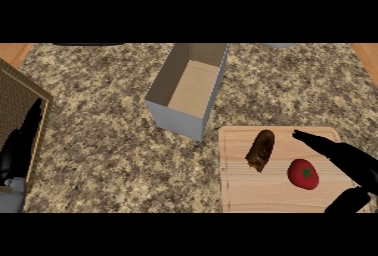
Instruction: Pick the tomato from the cutting board and place it in the cardboard box
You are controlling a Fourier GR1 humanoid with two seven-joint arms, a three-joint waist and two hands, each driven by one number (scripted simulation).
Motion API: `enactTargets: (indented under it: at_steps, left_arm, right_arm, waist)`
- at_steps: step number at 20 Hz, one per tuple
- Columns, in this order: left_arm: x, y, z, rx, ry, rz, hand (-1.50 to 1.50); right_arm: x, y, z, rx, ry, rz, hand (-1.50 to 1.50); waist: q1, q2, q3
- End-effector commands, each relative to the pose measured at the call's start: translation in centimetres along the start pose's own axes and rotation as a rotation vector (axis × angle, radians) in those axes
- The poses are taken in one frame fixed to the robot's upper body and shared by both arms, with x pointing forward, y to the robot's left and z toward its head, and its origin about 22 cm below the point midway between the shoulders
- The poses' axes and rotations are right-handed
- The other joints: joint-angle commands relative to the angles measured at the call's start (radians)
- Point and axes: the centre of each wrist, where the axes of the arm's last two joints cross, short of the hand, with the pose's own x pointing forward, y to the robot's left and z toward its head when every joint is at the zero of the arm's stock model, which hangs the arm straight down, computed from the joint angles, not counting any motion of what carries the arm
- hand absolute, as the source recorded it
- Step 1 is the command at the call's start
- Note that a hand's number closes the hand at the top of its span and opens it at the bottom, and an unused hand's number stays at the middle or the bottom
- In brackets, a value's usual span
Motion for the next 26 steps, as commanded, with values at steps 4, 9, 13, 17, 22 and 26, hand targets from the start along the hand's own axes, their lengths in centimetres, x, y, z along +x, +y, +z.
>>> enactTargets:
  at_steps: [4, 9, 13, 17, 22, 26]
  left_arm:
    - [0.5, 0.5, -0.6, 0.009, 0.008, -0.001, 0.0]
    - [1.0, 1.1, -1.2, 0.001, 0.004, 0.009, 0.0]
    - [0.1, -1.0, -1.2, 0.015, -0.003, -0.009, 0.0]
    - [-1.3, 0.2, -0.3, 0.008, -0.016, 0.007, 0.0]
    - [1.1, -0.7, -0.7, 0.009, 0.01, -0.003, 0.0]
    - [-0.1, 0.8, -0.7, 0.013, -0.018, -0.01, 0.0]
  right_arm:
    - [2.8, 0.6, 0.3, 0.039, 0.005, 0.016, -1.5]
    - [2.0, 0.2, -2.2, 0.081, 0.116, 0.068, -1.5]
    - [4.2, 3.9, -2.1, 0.1, 0.144, 0.066, -1.5]
    - [1.4, 5.4, -2.9, 0.002, 0.132, 0.119, 1.5]
    - [-0.2, 4.3, -4.7, -0.149, 0.117, 0.197, 1.5]
    - [1.8, 3.4, -4.9, -0.26, 0.106, 0.222, 1.5]
  waist:
    - [-0.001, 0.0, 0.0]
    - [0.006, 0.001, 0.0]
    - [-0.002, 0.001, 0.0]
    - [0.001, 0.001, 0.0]
    - [0.005, 0.002, 0.001]
    - [0.001, 0.001, 0.0]
